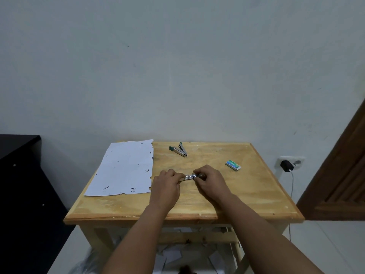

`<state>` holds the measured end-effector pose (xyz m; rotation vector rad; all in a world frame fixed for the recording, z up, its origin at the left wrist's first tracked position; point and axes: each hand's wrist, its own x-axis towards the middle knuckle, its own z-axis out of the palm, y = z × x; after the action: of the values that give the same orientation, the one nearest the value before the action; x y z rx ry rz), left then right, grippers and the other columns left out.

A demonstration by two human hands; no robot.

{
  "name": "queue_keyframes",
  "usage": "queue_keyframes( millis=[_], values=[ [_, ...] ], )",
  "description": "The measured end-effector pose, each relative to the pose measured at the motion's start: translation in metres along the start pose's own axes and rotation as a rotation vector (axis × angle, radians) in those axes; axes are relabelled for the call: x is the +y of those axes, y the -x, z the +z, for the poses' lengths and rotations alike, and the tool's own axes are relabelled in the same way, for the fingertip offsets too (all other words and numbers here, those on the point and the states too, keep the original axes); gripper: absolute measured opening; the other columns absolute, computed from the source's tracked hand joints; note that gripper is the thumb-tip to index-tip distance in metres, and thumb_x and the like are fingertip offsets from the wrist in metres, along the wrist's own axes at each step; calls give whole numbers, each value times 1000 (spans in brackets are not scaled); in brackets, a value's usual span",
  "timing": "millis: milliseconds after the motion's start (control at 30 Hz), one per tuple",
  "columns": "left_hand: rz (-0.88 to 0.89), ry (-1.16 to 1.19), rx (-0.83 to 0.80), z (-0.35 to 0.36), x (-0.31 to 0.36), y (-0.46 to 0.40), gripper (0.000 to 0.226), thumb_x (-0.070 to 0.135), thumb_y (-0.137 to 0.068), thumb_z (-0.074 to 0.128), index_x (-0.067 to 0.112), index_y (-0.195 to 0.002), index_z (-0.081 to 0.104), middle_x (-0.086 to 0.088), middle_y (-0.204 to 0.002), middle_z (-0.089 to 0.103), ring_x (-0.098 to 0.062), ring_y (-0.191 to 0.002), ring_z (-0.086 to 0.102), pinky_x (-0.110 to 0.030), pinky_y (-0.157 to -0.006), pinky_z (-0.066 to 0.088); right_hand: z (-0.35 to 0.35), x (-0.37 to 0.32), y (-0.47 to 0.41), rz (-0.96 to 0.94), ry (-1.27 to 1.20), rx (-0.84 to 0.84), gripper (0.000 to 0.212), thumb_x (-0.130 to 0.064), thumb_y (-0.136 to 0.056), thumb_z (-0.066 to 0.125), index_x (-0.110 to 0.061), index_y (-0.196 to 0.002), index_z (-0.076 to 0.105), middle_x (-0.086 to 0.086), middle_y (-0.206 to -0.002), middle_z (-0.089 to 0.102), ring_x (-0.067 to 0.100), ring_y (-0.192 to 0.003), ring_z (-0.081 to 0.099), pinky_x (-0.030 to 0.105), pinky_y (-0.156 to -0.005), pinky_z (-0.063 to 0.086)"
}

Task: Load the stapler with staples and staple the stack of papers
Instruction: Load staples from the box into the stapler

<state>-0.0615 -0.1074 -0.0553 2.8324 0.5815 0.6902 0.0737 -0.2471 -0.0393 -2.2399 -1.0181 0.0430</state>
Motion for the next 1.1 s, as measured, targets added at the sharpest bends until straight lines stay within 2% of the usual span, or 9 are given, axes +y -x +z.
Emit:
queue_keyframes(
  millis=[133,267,333,433,600,667,800,933,1100],
  values=[
    [121,-213,-78,-20,-9,-5,47,26,-99,56,30,-145,50,3,-136,64,-26,-122,55,-45,-102,42,2,1,-1,-5,3,-10,31,-26,-100,67,-20,-130,73,-3,-117,65,15,-106,59,35,-96,53],
    [59,-267,-150,-45,-31,-11,45,34,-96,55,32,-141,46,5,-127,70,-26,-123,52,-46,-106,34,3,4,-2,-10,-8,-6,30,-28,-100,66,-20,-129,73,-4,-115,65,14,-105,59,36,-95,54],
    [30,-137,-200,-53,-38,-17,40,33,-97,60,35,-135,49,7,-116,72,-22,-115,56,-42,-102,38,5,5,-2,-20,-11,4,30,-28,-100,66,-20,-128,74,-4,-113,65,13,-104,59,36,-94,54],
    [-129,243,-222,-65,-37,-28,41,27,-92,75,34,-126,53,8,-102,68,-19,-95,64,-32,-82,51,5,7,0,-22,-26,10,31,-28,-100,67,-20,-129,74,-5,-112,65,14,-103,59,36,-94,54],
    [-355,719,36,-57,1,-27,46,16,-91,81,35,-125,56,6,-95,65,-7,-79,66,-13,-61,48,4,6,4,30,-129,25,48,-23,-97,72,-23,-143,60,-3,-116,70,13,-103,63,35,-97,56],
    [-402,774,103,-44,15,-25,47,18,-91,80,39,-125,57,9,-95,70,-3,-78,70,-22,-63,57,2,3,5,52,-163,31,56,-22,-96,74,-26,-148,54,-2,-117,72,10,-99,63,27,-93,54],
    [-209,360,38,-13,22,-23,34,29,-94,76,32,-127,71,9,-104,74,-11,-100,66,-33,-82,57,2,6,5,66,-216,52,67,-19,-93,76,-29,-153,47,-4,-111,72,10,-94,65,23,-87,51],
    [7,-24,-75,-4,20,-25,52,44,-100,63,30,-150,55,3,-125,71,-22,-113,58,-36,-86,51,4,8,4,95,-262,69,71,-20,-92,77,-32,-154,44,-6,-113,73,6,-95,67,19,-83,52],
    [111,-258,-134,-4,20,-34,49,38,-107,52,22,-153,47,-4,-136,62,-24,-116,58,-36,-87,53,4,10,3,95,-298,81,62,-23,-95,75,-31,-150,49,-7,-107,75,6,-92,68,18,-80,53]
  ],
)
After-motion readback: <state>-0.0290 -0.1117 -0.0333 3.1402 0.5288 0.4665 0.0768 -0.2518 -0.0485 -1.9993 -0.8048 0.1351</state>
